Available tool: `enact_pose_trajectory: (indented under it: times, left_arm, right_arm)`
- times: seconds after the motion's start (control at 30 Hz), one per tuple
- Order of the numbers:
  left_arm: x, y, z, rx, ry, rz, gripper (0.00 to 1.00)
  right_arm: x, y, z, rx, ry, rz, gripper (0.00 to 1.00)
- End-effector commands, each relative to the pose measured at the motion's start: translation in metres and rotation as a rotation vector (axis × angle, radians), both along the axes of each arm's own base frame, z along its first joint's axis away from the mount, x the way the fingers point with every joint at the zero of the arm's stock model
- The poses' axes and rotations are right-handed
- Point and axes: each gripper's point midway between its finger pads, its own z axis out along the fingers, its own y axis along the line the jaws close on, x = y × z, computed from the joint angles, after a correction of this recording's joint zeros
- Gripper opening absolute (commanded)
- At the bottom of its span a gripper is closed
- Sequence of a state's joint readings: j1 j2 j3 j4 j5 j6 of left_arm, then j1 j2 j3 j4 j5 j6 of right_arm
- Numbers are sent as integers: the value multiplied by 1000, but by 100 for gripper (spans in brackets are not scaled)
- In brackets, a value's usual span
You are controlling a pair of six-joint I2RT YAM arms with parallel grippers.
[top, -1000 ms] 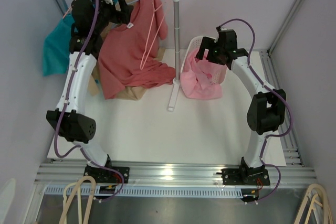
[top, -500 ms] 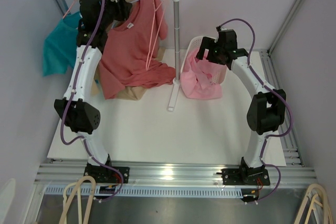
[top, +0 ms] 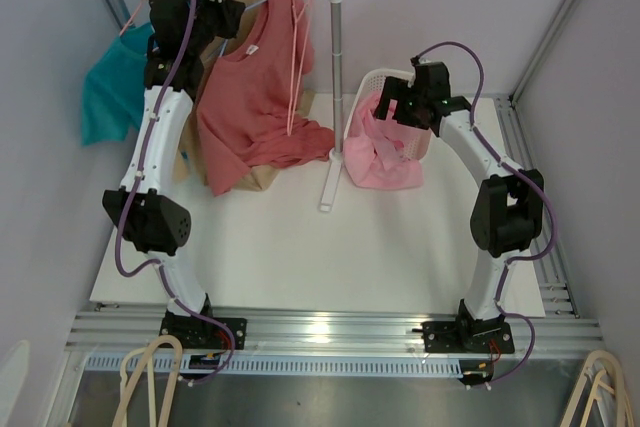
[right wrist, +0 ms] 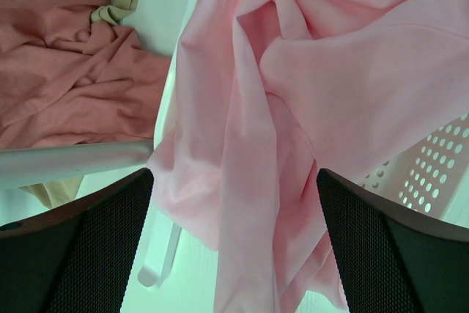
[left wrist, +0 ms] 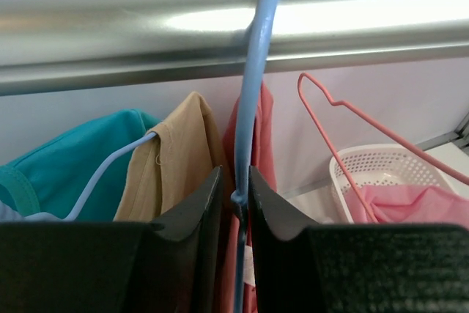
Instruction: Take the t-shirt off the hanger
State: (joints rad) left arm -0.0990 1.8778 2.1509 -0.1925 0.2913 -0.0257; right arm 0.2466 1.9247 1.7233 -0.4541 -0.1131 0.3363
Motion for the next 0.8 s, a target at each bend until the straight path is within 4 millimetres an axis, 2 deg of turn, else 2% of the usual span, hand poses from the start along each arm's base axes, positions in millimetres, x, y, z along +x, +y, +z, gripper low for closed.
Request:
enact_pose_trajectory:
  times: [0.0, 0.47, 0.5, 0.57, 0.77]
  left_arm:
    - [-3, 5, 13, -3, -28, 11, 26]
    - [3, 5, -9, -2, 25, 22, 25]
    - [3, 5, -10, 0, 26, 20, 15]
    - [4, 5, -9, -6, 25, 20, 2]
    - [1, -1, -5, -27, 26, -15, 1]
  right_arm:
    - [-2, -3, 33, 11, -80, 2, 98]
    - [-3, -2, 27, 19, -71, 3, 98]
    - [-3, -3, 27, 17, -71, 1, 98]
    - [-3, -3, 28, 18, -73, 2, 98]
    - [-4, -2, 26, 20, -68, 3, 98]
